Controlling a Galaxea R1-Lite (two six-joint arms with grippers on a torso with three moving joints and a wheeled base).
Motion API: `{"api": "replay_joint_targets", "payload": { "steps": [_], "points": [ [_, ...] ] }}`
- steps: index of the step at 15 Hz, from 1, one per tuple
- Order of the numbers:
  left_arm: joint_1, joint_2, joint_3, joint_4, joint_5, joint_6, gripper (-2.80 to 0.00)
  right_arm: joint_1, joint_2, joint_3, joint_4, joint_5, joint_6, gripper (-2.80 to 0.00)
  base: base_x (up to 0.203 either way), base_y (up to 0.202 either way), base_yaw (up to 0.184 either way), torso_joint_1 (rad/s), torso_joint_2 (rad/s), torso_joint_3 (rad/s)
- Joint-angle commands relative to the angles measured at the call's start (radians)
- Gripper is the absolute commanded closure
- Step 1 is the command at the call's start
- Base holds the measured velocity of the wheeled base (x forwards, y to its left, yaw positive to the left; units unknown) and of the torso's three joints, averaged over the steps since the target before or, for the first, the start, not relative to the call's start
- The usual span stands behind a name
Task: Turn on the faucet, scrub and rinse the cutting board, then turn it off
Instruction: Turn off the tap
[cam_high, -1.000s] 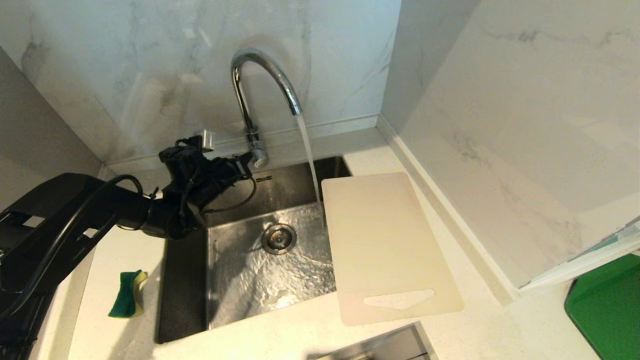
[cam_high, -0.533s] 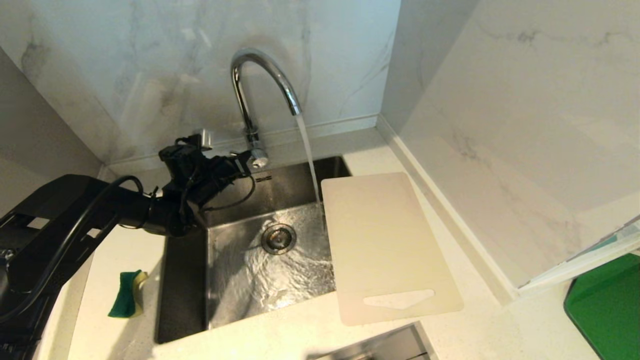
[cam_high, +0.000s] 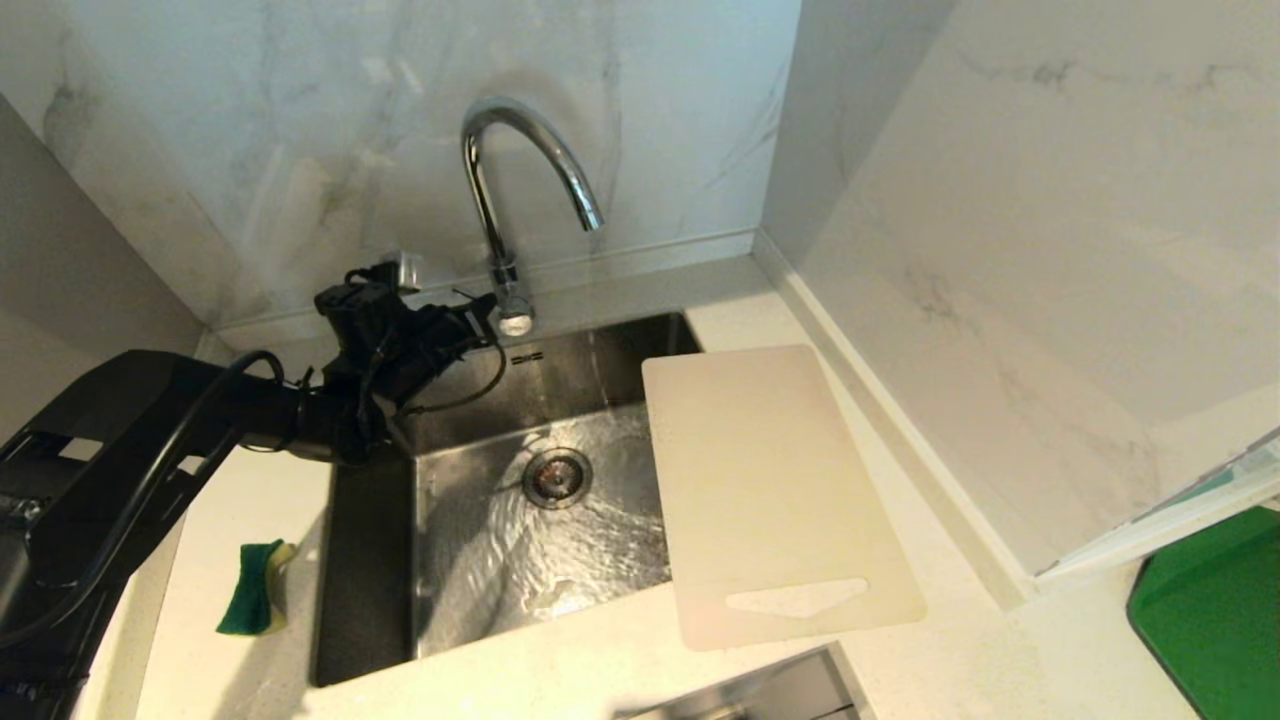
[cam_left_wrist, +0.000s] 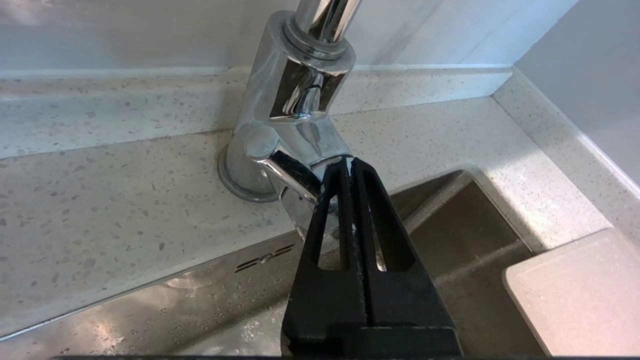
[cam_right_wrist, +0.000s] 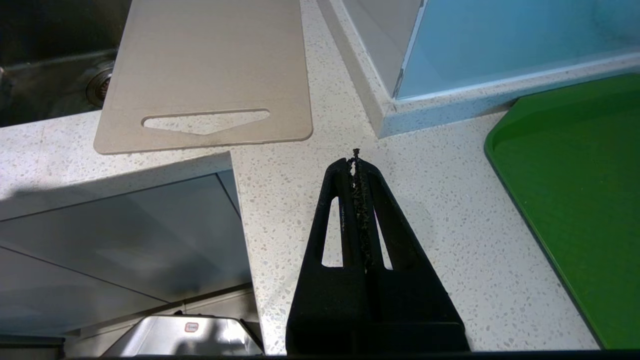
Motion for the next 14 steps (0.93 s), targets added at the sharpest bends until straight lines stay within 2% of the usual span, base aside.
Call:
{"api": "replay_joint_targets", "payload": {
  "steps": [1,6,11,14],
  "points": [
    [0.001,0.003,-0.001,-0.002,0.002,-0.002,0.00,0.000,0.001,0.000,0.000,0.000,-0.001,0.00,0.000,0.000,0.000,0.000,0.00,0.000],
    [-0.011,-0.032,0.040,-0.004,0.003,-0.003,0.00,0.000,0.001,0.000,0.000,0.000,-0.001,0.00,0.000,0.000,0.000,0.000,0.00,0.000],
    [-0.062,-0.285,0.304,-0.033,0.010,-0.003,0.00,0.000,0.001,0.000,0.000,0.000,-0.001,0.00,0.000,0.000,0.000,0.000,0.00,0.000],
    [-0.049,-0.468,0.444,-0.024,0.033,0.023,0.00,0.000,0.001,0.000,0.000,0.000,-0.001,0.00,0.000,0.000,0.000,0.000,0.00,0.000]
  ]
}}
